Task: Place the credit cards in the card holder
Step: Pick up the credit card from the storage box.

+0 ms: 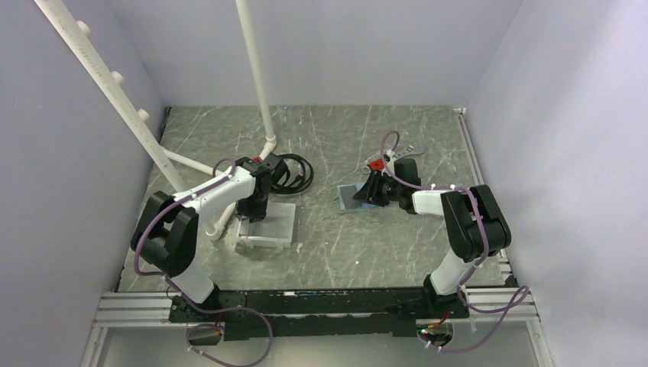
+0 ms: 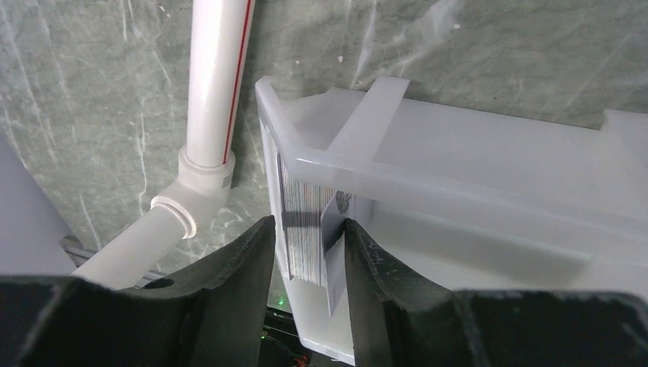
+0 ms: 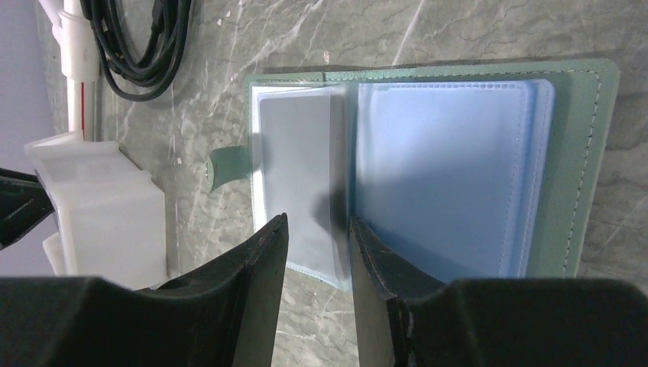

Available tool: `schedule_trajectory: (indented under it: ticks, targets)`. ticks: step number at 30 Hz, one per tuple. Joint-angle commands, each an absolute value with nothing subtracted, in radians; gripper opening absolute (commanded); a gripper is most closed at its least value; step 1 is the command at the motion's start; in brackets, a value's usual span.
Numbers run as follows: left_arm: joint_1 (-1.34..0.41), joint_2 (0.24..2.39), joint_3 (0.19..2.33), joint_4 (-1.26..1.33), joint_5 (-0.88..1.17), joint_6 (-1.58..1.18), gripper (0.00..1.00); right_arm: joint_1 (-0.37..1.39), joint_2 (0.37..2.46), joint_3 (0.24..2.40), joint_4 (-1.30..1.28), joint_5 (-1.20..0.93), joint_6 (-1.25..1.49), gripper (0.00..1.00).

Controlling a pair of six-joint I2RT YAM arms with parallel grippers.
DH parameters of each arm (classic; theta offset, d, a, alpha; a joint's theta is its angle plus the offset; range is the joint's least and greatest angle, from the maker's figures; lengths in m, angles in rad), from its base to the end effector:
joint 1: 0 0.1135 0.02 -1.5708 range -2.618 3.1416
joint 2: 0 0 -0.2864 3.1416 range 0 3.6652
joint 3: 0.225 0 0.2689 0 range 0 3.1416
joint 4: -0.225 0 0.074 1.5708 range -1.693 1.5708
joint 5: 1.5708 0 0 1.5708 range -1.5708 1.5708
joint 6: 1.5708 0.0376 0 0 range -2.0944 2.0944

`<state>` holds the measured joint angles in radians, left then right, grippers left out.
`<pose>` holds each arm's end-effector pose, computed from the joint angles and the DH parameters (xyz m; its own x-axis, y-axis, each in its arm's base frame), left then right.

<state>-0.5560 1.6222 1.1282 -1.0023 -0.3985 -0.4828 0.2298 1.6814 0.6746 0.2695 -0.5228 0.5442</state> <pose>0.2642 -0.1470 0.2197 -0.9646 0.0957 -0.2456 0.0159 0.9512 0.3082 0.3086 0.0915 0.1370 -0.8486 0.2622 -0.4596 -0.1378 0.7290 0.6705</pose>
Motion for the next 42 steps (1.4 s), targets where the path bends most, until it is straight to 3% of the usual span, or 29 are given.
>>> schedule_trajectory:
  ticks: [1,10,29,42]
  targets:
    - [-0.560,1.610,1.164,-1.047,-0.467,-0.498,0.45,0.228,1.691,0.675,0.299,-0.533,0.540,0.38]
    - [-0.560,1.605,1.164,-1.062,-0.486,-0.509,0.39,0.229,1.695,0.675,0.299,-0.535,0.540,0.39]
    - [-0.563,1.590,1.235,-1.126,-0.420,-0.525,0.05,0.228,1.703,0.680,0.296,-0.543,0.540,0.39]
    - [-0.565,1.481,1.340,-1.214,-0.317,-0.540,0.00,0.232,1.696,0.681,0.287,-0.549,0.535,0.39]
